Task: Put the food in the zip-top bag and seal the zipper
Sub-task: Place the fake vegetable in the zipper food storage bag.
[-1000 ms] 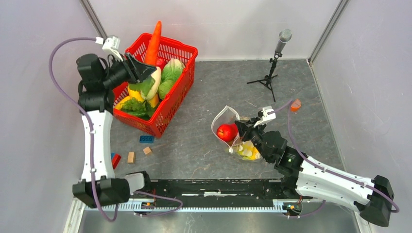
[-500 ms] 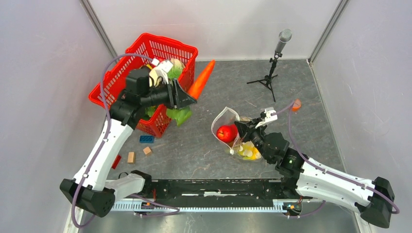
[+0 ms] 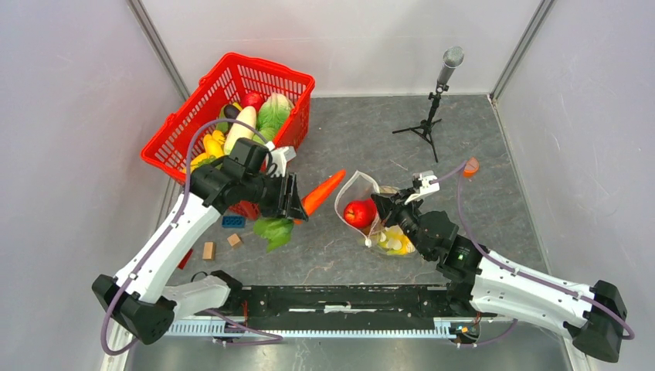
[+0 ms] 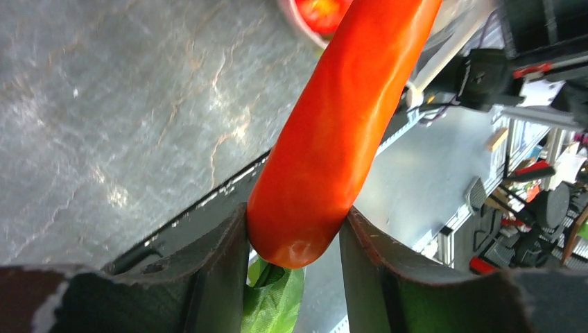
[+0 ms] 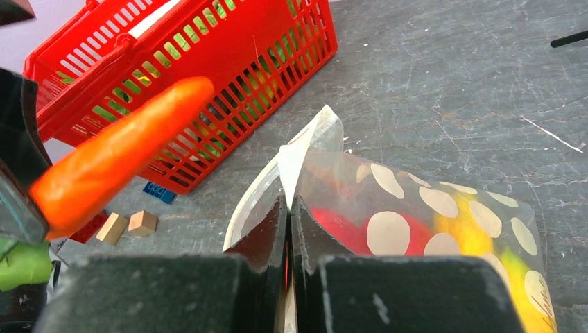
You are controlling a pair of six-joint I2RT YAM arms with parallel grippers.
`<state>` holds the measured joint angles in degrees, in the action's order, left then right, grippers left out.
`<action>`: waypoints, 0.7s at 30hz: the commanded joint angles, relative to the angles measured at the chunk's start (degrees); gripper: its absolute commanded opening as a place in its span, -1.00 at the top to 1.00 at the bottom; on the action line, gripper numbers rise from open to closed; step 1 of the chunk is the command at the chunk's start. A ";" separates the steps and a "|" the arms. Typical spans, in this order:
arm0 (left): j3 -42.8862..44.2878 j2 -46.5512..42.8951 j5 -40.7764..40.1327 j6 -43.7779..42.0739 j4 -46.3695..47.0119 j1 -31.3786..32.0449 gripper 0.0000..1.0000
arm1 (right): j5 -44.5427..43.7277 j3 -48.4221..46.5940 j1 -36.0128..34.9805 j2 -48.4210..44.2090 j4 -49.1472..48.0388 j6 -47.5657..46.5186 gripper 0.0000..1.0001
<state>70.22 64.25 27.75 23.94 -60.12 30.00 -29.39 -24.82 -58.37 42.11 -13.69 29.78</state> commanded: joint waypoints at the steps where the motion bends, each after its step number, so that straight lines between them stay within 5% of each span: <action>1: -1.51 0.43 -2.16 -2.26 -5.72 3.54 0.66 | 0.21 -0.67 0.19 -0.03 -2.65 -0.05 0.89; 9: 2.82 8.96 -4.60 -0.73 -2.85 13.04 0.66 | 2.36 -1.57 0.23 1.19 -2.68 -1.33 0.89; 21: 16.16 24.37 -4.39 -0.65 -0.13 13.42 0.57 | 11.58 -2.25 0.05 1.53 -3.56 -6.78 0.90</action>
<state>79.64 85.19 22.59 24.01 -61.60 43.38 -22.48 -24.82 -58.37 43.33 -14.35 25.87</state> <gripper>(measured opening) 0.530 0.057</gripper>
